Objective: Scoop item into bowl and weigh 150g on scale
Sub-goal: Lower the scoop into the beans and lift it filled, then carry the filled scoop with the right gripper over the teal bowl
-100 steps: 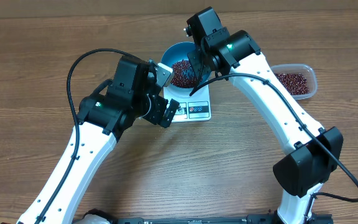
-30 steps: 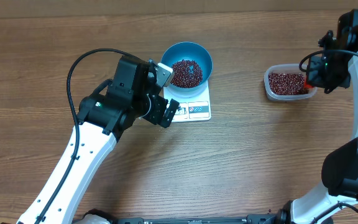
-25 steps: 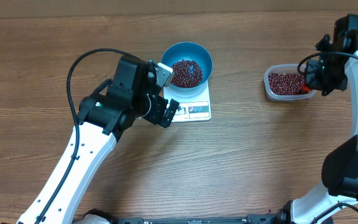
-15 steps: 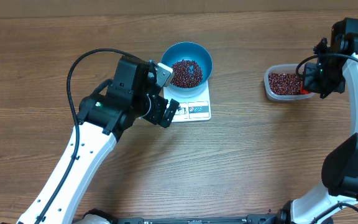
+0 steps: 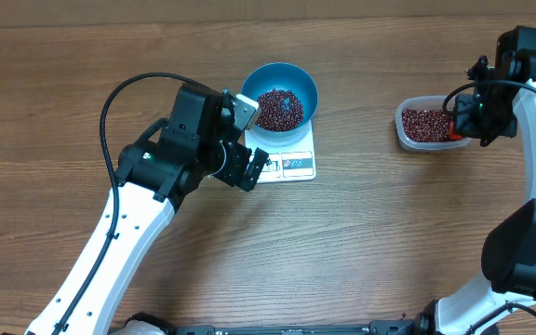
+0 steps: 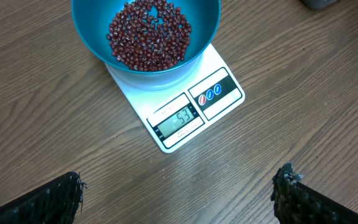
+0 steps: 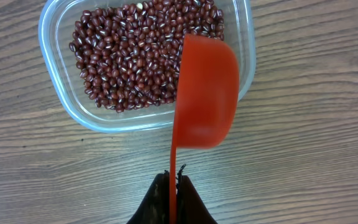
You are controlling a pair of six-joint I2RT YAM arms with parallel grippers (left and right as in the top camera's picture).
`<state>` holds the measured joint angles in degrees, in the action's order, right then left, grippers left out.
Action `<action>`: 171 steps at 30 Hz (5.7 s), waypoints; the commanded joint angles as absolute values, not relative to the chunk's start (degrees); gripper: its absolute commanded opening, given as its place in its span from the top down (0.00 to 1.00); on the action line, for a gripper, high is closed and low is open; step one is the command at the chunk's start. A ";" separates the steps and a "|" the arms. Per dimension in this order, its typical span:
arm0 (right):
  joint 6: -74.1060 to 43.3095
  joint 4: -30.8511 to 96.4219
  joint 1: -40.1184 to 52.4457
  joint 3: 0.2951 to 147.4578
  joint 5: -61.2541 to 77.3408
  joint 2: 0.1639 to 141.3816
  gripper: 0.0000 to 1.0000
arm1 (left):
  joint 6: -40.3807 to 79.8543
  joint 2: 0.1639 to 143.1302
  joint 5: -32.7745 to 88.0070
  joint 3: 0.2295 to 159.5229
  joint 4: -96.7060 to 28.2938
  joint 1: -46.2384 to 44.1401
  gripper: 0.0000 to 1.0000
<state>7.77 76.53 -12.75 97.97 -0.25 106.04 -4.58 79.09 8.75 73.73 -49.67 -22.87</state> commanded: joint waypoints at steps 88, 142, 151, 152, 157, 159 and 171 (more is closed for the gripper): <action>20.05 72.40 -28.84 92.95 46.63 118.43 0.96 | -3.84 78.76 8.40 73.63 -49.45 -22.90 0.00; 14.17 74.39 -2.74 102.87 66.37 118.30 0.96 | -3.84 78.76 8.40 73.63 -49.45 -22.90 0.00; 0.93 63.57 5.39 103.44 56.86 118.26 0.96 | -3.84 78.76 8.40 73.63 -49.45 -22.90 0.00; -0.30 63.26 6.26 104.03 54.46 118.24 0.96 | -3.84 78.76 8.40 73.63 -49.45 -22.90 0.00; -1.54 63.13 8.95 107.31 48.73 118.24 0.96 | -3.84 78.76 8.40 73.63 -49.45 -22.90 0.01; -1.78 63.05 9.32 108.03 47.66 118.24 0.96 | -3.84 78.76 8.40 73.63 -49.45 -22.90 0.00; -2.13 63.05 11.53 108.47 39.33 118.24 0.96 | -3.84 78.76 8.40 73.63 -49.45 -22.90 0.01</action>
